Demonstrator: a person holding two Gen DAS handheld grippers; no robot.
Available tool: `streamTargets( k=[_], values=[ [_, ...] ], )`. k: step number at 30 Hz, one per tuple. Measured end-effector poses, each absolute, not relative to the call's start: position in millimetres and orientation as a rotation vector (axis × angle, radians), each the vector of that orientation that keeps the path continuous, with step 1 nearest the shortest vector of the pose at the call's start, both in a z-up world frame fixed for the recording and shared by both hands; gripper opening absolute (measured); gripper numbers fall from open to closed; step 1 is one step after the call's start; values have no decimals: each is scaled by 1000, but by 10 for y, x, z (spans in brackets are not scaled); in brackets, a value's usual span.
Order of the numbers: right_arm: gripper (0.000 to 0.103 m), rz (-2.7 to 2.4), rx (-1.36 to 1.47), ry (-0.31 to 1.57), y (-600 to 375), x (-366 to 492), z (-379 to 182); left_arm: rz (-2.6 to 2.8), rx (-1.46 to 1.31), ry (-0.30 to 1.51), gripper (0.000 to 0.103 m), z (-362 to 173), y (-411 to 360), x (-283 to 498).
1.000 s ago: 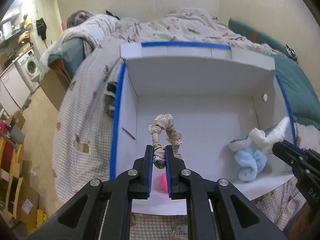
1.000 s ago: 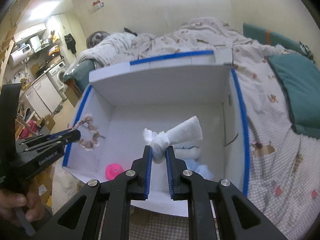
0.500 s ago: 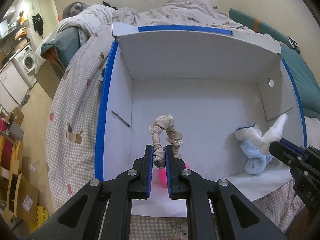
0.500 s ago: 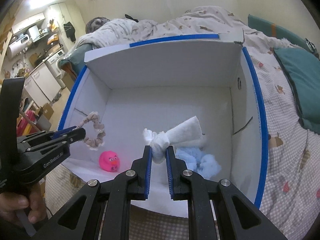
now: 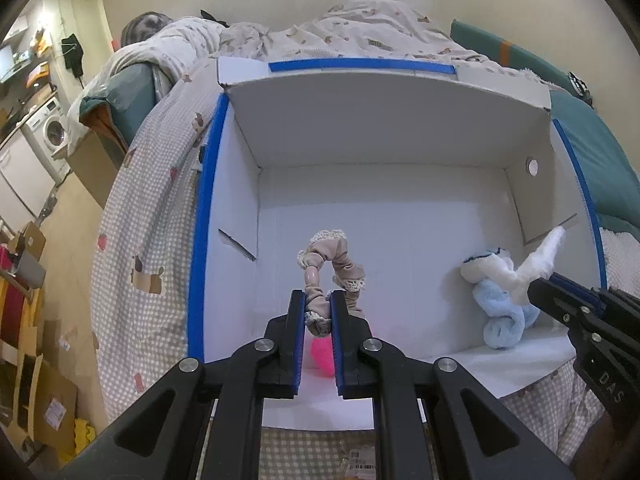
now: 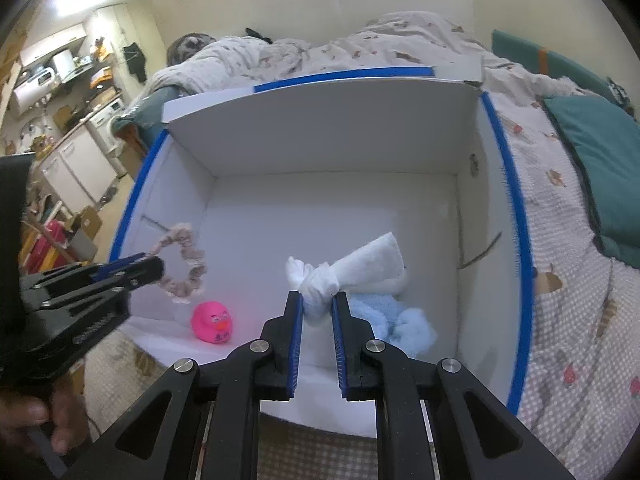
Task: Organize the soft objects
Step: 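Open the left tool to drop the scrunchie while the right tool releases the sock, then withdraw both tools and lower the left tool toward the tan tube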
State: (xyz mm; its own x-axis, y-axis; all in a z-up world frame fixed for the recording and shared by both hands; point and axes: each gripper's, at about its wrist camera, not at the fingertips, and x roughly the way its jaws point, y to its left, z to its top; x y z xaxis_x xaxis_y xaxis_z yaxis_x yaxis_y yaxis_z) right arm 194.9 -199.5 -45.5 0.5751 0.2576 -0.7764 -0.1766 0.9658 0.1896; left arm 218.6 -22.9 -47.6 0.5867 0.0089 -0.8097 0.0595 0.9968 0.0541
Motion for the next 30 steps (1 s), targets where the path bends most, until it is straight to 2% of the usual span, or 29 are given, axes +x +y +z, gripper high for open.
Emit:
streamTargets(
  k=[7,8,10,11,12,14,15,16,17,19,30],
  values=[
    [17,229,117,922,-2046,1968,-470,-15,74,941,12,-456,-203,2187],
    [20,212,108,917,-2048,1969,-466,-16,75,939,12,-451,-203,2187],
    [28,201,118,915,-2081,1966,-468,-17,77,937,12,-441,-203,2183],
    [37,202,138,916,-2103,1972,-469,-18,77,938,13,-440,-207,2182],
    [57,197,151,914,-2122,1974,-464,-19,79,938,14,-438,-212,2184],
    [74,184,184,886,-2173,1960,-427,-21,85,935,22,-438,-226,2184],
    [74,184,194,876,-2185,1956,-407,-23,88,934,26,-434,-237,2183],
    [74,186,199,872,-2190,1955,-395,-24,87,932,38,-428,-241,2180],
    [74,186,203,869,-2195,1956,-387,-23,84,928,57,-419,-243,2175],
    [74,185,210,874,-2199,1958,-396,3,80,900,76,-379,-236,2153],
    [74,193,206,888,-2184,1970,-413,11,76,899,77,-378,-217,2158]
  ],
)
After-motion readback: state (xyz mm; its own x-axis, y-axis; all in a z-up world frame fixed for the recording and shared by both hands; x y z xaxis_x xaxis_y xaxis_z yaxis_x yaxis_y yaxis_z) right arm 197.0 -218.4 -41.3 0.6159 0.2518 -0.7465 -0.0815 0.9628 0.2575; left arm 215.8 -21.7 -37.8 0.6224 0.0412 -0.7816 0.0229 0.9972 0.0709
